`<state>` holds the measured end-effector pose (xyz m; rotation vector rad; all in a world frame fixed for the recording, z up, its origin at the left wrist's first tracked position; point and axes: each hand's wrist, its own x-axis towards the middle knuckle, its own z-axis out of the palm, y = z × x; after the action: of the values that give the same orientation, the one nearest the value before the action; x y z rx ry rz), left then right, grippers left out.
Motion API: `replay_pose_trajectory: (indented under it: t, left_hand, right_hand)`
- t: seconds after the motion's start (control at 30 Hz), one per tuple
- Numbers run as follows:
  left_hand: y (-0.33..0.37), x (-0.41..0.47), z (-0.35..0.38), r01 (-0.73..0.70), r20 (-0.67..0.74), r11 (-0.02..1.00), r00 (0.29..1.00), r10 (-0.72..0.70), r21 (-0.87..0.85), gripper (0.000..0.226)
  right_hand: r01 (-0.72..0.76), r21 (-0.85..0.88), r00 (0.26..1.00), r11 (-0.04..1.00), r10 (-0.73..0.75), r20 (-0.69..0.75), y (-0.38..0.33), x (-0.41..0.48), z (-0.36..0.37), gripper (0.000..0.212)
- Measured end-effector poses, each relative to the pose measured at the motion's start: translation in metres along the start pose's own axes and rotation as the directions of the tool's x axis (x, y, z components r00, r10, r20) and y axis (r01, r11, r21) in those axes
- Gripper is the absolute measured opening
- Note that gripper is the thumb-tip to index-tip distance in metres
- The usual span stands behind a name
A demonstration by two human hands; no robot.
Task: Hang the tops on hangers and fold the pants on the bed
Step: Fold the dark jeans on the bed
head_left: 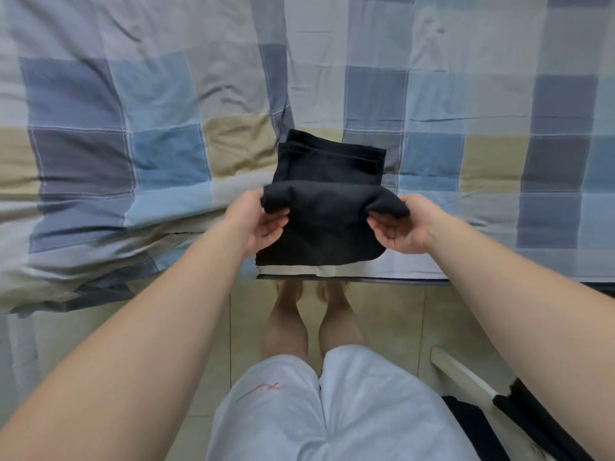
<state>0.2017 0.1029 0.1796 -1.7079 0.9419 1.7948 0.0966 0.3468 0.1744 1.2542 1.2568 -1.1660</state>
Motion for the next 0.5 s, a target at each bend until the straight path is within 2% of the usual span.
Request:
replay_pose_trajectory:
  t: [0.13,0.2,0.27,0.3,0.33,0.4,0.43,0.47,0.5]
  left_hand:
    - [0.027,0.042,0.025,-0.120,0.032,0.993,0.992,0.119,0.020,0.053]
    - [0.032,0.064,0.036,-0.205,0.072,0.971,0.978,0.197,0.120,0.058]
    - [0.027,0.087,0.043,-0.351,0.115,0.886,0.936,0.332,0.303,0.070]
    - [0.022,0.098,0.045,-0.435,0.161,0.789,0.899,0.407,0.434,0.084]
    - [0.015,0.109,0.046,-0.508,0.240,0.628,0.852,0.465,0.590,0.096]
    - [0.001,0.126,0.045,-0.541,0.392,0.154,0.750,0.532,0.827,0.112]
    - [-0.006,0.133,0.042,-0.498,0.440,-0.054,0.703,0.559,0.865,0.115]
    - [-0.014,0.137,0.039,-0.452,0.476,-0.199,0.662,0.579,0.870,0.115]
    - [-0.021,0.140,0.035,-0.413,0.515,-0.311,0.624,0.588,0.856,0.113]
  right_hand:
    - [0.084,0.102,0.996,0.991,-0.083,-0.021,-0.034,0.037,0.020,0.033]
    - [0.134,0.150,0.991,0.980,-0.131,-0.032,-0.043,0.059,0.027,0.032]
    - [0.198,-0.021,0.978,0.980,-0.199,-0.060,-0.041,0.081,0.034,0.024]
    - [0.251,-0.195,0.959,0.948,-0.271,-0.079,-0.037,0.092,0.036,0.024]
    - [0.311,-0.398,0.926,0.863,-0.370,-0.078,-0.031,0.105,0.037,0.031]
    - [0.398,-0.749,0.847,0.530,-0.526,0.079,-0.014,0.127,0.036,0.049]
    - [0.393,-0.853,0.831,0.345,-0.530,0.169,-0.004,0.134,0.035,0.057]
    - [0.365,-0.911,0.827,0.193,-0.516,0.222,0.005,0.139,0.034,0.064]
    - [0.342,-0.935,0.826,0.092,-0.503,0.252,0.014,0.144,0.032,0.069]
